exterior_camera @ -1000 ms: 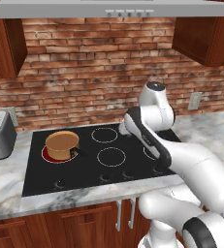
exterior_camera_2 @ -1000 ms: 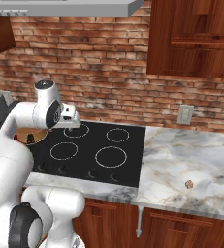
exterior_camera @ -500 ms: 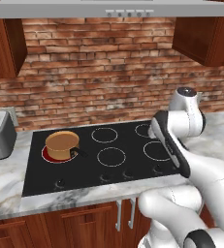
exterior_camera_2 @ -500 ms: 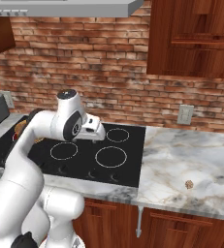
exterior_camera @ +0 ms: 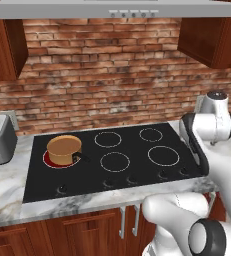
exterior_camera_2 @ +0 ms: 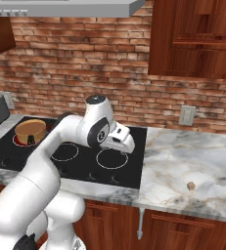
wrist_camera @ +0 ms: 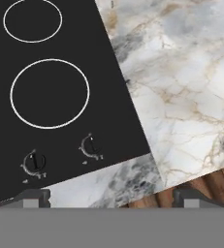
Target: Pick up the sugar cube(s) and place them in the saucepan with hot chocolate.
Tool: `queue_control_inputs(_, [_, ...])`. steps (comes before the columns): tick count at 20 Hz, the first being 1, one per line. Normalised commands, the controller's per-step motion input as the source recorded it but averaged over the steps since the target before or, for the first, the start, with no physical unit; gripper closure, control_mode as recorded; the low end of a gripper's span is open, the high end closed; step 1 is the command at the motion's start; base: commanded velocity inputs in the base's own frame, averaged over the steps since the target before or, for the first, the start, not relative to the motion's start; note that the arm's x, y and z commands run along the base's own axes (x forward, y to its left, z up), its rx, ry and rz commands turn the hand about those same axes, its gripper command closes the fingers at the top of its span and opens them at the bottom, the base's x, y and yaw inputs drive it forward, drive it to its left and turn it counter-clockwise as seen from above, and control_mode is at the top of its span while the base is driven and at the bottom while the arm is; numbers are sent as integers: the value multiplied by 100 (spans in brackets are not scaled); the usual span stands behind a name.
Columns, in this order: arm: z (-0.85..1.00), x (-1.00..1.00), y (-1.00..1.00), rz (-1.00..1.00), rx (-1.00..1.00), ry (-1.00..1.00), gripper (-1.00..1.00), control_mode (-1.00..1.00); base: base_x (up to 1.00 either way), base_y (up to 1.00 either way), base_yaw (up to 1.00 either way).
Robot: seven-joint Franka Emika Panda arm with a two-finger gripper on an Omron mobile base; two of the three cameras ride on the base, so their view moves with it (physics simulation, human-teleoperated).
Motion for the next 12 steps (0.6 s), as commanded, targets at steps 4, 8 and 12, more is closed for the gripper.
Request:
queue_control_inputs(4, [-1,-3,-85,-15,1,2,-100,-100,0,0,0])
queue_control_inputs(8, [-8,-4,-53,1,4,0,-100,-100,0,0,0])
queue_control_inputs(12, [-9,0,-52,10,5,0,-100,-100,0,0,0])
